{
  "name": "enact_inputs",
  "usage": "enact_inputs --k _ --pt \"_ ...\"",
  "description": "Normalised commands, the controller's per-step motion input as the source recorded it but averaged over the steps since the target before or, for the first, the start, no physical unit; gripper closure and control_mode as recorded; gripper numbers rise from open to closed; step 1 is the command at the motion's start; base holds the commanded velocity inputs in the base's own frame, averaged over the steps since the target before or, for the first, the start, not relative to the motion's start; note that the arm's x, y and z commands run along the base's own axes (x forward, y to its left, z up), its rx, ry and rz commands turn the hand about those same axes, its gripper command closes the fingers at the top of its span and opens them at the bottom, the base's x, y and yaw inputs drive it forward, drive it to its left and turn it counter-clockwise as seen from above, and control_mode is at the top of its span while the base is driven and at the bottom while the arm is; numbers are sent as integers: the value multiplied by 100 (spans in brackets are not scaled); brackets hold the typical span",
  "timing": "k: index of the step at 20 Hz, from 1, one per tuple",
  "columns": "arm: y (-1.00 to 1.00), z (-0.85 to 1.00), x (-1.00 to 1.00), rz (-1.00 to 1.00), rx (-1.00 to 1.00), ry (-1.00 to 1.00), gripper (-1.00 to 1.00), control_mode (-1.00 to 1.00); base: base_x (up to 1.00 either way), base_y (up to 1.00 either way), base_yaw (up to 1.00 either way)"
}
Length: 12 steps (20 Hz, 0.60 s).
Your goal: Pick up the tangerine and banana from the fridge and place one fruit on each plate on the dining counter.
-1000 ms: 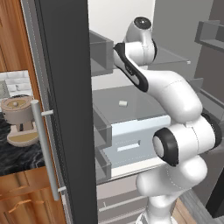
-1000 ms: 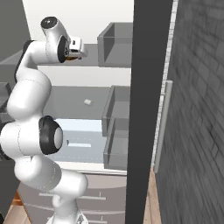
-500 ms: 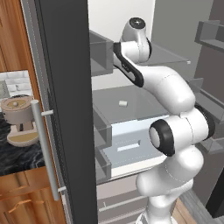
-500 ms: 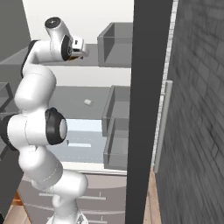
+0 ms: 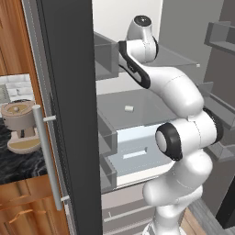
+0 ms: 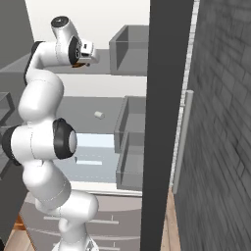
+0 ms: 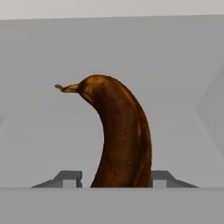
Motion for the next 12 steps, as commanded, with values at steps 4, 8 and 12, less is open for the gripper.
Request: enact_inputs --k 4,8,12 --pt "2 -11 -14 0 3 -7 100 -100 0 0 0" --pt "-1 0 -66 0 8 -15 100 -100 0 0 0" --pt "-9 7 -97 0 14 -14 100 -100 0 0 0"
